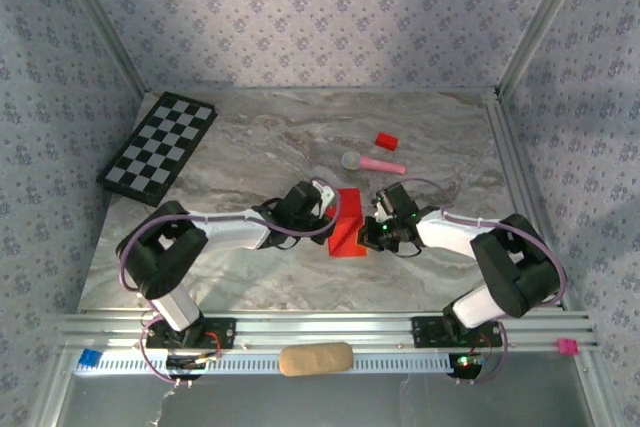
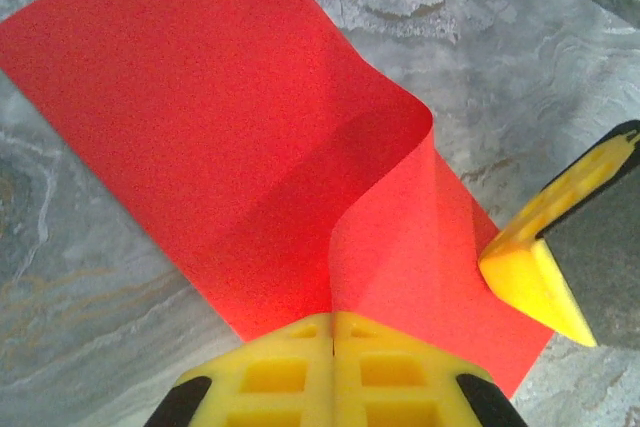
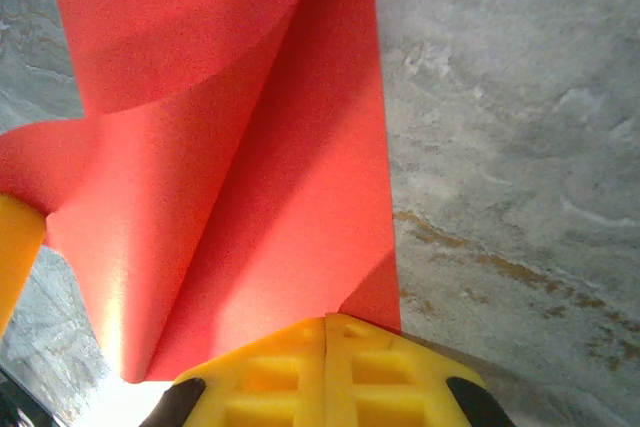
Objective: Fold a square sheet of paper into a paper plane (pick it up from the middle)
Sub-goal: Fold the triangle a second time at the center of the table.
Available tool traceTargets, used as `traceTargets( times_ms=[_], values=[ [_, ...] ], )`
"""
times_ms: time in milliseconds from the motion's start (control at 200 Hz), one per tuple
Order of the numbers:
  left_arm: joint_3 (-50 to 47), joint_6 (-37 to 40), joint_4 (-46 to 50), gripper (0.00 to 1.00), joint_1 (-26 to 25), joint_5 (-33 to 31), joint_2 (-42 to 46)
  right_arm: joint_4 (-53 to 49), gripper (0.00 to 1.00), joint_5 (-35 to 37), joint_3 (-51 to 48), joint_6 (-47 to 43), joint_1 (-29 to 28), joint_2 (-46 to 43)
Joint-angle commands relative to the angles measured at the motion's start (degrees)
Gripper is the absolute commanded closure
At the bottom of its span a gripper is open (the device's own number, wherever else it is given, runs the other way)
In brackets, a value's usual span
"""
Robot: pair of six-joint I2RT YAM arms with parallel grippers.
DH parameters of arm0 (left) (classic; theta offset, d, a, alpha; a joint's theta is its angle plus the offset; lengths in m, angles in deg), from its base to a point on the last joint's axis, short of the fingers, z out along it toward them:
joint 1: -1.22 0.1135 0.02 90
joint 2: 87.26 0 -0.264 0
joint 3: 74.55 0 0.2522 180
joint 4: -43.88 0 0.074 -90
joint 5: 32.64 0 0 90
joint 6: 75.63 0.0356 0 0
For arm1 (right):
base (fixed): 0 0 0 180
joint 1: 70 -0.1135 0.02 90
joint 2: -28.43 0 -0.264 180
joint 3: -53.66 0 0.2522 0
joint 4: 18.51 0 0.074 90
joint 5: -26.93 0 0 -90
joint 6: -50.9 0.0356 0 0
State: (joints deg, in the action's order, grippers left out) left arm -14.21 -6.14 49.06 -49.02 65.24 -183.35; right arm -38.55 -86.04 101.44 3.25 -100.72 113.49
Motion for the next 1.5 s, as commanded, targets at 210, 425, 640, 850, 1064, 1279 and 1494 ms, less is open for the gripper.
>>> traceTargets(
  times_ms=[210, 425, 640, 850, 1064, 1279, 1494],
  values=[
    [2.19, 2.58, 2.26, 1.0, 0.38, -1.19, -2.34, -4.65, 1.0, 1.34, 0.16, -1.04, -0.13, 1.61],
    [3.06, 2.97, 2.34, 1.0, 0.38, -1.58, -3.47, -4.8, 1.0, 1.41, -0.01, -1.21, 0.03, 1.57],
    [3.32, 3.16, 2.12, 1.0, 0.48, -1.16, -4.32, -4.75, 0.99, 1.01, 0.08, -1.18, 0.05, 1.39],
    [3.12, 2.59, 2.53, 1.0, 0.41, 0.36, -4.89, -3.84, 0.93, -0.11, 1.91, -1.36, -0.46, -1.79],
    [2.07, 1.5, 1.41, 1.0, 0.39, 0.61, -4.72, -0.9, 0.91, -3.84, 2.82, -0.63, -2.07, -2.62],
    [2.05, 0.96, 1.2, 1.0, 0.34, 0.83, -4.45, -0.85, 0.93, -2.01, 2.38, 0.51, -3.14, 1.13],
    [1.82, -0.04, 1.33, 1.0, 0.22, 1.44, -3.4, -7.18, 0.96, 0.96, 2.22, -2.71, -3.08, 2.41]
  ],
)
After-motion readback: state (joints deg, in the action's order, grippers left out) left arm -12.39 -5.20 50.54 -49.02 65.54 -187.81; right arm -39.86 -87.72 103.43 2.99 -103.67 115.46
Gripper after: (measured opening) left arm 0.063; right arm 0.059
